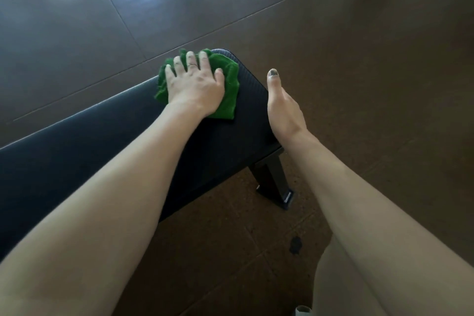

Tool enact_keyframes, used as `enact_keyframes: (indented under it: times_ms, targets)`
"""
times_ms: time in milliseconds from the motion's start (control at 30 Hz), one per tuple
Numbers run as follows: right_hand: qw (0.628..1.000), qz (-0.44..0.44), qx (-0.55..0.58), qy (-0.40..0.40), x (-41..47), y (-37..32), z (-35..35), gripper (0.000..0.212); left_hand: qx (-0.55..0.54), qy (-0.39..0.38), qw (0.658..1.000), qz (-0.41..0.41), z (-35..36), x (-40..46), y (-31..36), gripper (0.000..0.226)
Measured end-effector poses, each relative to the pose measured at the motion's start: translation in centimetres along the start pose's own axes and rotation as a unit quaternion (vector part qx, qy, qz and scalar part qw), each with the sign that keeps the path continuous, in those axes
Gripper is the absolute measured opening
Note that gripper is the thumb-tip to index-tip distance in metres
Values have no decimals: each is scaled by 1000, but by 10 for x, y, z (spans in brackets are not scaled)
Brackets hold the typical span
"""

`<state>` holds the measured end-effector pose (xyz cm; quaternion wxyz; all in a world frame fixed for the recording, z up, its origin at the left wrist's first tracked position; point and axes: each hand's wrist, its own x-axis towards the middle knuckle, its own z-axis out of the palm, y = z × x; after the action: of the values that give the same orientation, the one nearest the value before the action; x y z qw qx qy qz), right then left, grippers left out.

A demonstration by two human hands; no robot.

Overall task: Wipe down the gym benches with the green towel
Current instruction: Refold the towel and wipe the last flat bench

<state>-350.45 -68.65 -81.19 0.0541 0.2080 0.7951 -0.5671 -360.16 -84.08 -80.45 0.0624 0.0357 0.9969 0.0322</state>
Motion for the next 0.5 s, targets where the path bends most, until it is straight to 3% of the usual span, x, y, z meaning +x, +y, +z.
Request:
enact_keyframes:
  times_ms: [233, 500]
  targets:
    - [999, -12, 48, -4, 4, 5, 0, 92, -6, 54, 986, 160, 19, -57, 28, 64]
    - [999, -39, -24, -18, -26, -7, -2, 77, -85, 85, 954, 275, 10, -112, 23, 47]
